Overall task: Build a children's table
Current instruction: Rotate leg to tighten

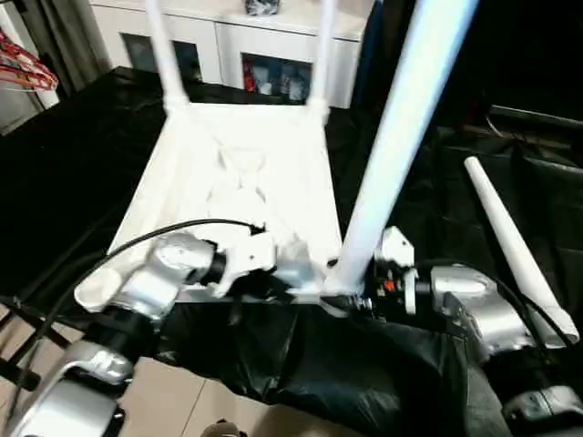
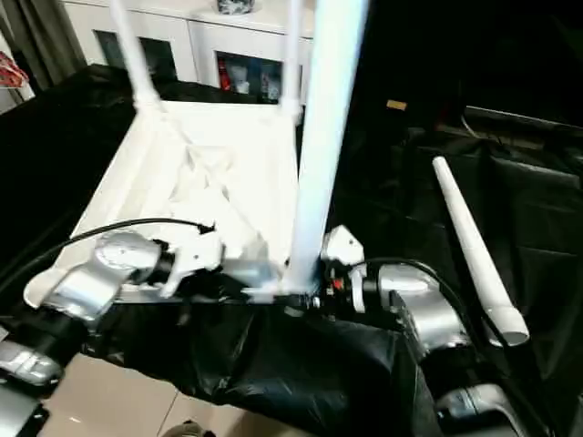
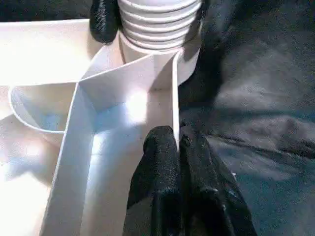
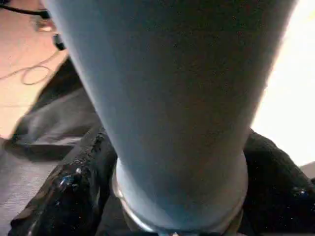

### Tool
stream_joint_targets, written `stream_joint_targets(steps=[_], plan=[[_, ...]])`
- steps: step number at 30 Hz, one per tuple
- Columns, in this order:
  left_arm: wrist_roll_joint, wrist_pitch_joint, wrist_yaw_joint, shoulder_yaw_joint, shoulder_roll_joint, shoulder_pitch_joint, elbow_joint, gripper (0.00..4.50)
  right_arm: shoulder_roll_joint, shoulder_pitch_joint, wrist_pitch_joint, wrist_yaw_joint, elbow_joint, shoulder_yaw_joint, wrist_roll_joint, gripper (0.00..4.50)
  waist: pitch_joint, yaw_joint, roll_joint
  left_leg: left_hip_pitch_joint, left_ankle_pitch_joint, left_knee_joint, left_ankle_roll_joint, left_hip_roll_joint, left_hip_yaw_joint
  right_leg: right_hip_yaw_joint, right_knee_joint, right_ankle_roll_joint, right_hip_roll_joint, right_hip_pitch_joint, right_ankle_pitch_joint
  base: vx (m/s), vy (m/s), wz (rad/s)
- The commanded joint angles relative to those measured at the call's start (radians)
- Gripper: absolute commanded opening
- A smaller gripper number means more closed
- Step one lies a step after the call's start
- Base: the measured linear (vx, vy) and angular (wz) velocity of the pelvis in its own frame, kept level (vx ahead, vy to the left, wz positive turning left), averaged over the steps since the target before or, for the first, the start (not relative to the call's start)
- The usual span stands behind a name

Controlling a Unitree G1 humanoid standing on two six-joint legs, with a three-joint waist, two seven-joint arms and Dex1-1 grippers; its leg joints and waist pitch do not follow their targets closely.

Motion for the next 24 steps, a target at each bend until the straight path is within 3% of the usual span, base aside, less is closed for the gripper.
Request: stream_joint_targets(steps=[1, 4, 9, 12, 17, 19, 22, 24], plan=[[0.013, -0.008, -0.025, -0.027, 0.008, 0.013, -0.013, 0.00, -0.008, 0.009, 0.018, 0.023, -0.017, 0.018, 0.000, 3.20, -0.065, -0.002, 0.009, 0.005, -0.168, -0.067, 0.049, 0.045, -0.009, 0.052, -0.070, -0.236, -0.086, 0.052, -0.092, 0.000, 0.000, 0.00], [0.011, -0.007, -0.029, -0.025, 0.011, 0.016, -0.012, 0.00, -0.004, 0.019, 0.033, 0.028, -0.033, 0.021, 0.009, 2.91, -0.065, 0.001, 0.008, 0.006, -0.176, -0.068, 0.039, 0.044, -0.009, 0.053, -0.071, -0.234, -0.088, 0.054, -0.103, 0.000, 0.000, 0.00], [-0.009, 0.016, -0.015, -0.014, -0.007, 0.015, -0.014, 0.00, 0.007, 0.031, 0.050, 0.011, -0.045, 0.019, 0.017, 2.80, -0.067, 0.001, 0.006, 0.004, -0.157, -0.066, 0.038, 0.042, -0.008, 0.052, -0.067, -0.234, -0.087, 0.055, -0.082, 0.000, 0.000, 0.00], [-0.013, 0.045, 0.041, 0.001, -0.045, 0.003, -0.004, 0.00, 0.053, 0.038, 0.056, -0.059, -0.040, -0.014, 0.039, 2.78, -0.066, 0.003, 0.006, 0.005, -0.161, -0.066, 0.038, 0.043, -0.009, 0.052, -0.071, -0.233, -0.090, 0.053, -0.102, 0.000, 0.000, 0.00], [0.014, 0.117, 0.231, 0.033, -0.149, -0.050, 0.056, 0.00, 0.167, 0.007, 0.000, -0.332, 0.070, -0.086, 0.002, 2.78, -0.056, -0.010, 0.003, 0.005, -0.229, -0.077, -0.002, 0.038, -0.015, 0.053, -0.091, -0.178, -0.095, 0.051, -0.300, 0.000, 0.000, 0.00], [0.024, 0.121, 0.277, 0.036, -0.171, -0.063, 0.073, 0.00, 0.186, -0.001, -0.020, -0.377, 0.094, -0.096, -0.006, 2.78, -0.057, -0.016, 0.000, 0.006, -0.238, -0.077, -0.011, 0.036, -0.016, 0.052, -0.094, -0.167, -0.096, 0.050, -0.334, 0.000, 0.000, 0.00], [0.067, 0.144, 0.439, 0.037, -0.258, -0.114, 0.143, 0.00, 0.263, -0.041, -0.033, -0.584, 0.186, -0.146, -0.023, 2.77, -0.058, -0.027, 0.003, 0.005, -0.215, -0.074, -0.002, 0.032, -0.014, 0.054, -0.098, -0.158, -0.092, 0.048, -0.325, 0.000, 0.000, 0.00], [0.078, 0.152, 0.484, 0.037, -0.283, -0.126, 0.161, 0.00, 0.284, -0.052, -0.029, -0.650, 0.211, -0.157, -0.033, 2.77, -0.063, -0.027, 0.000, 0.004, -0.189, -0.072, 0.002, 0.032, -0.014, 0.054, -0.094, -0.163, -0.092, 0.053, -0.287, 0.000, 0.000, 0.00]])
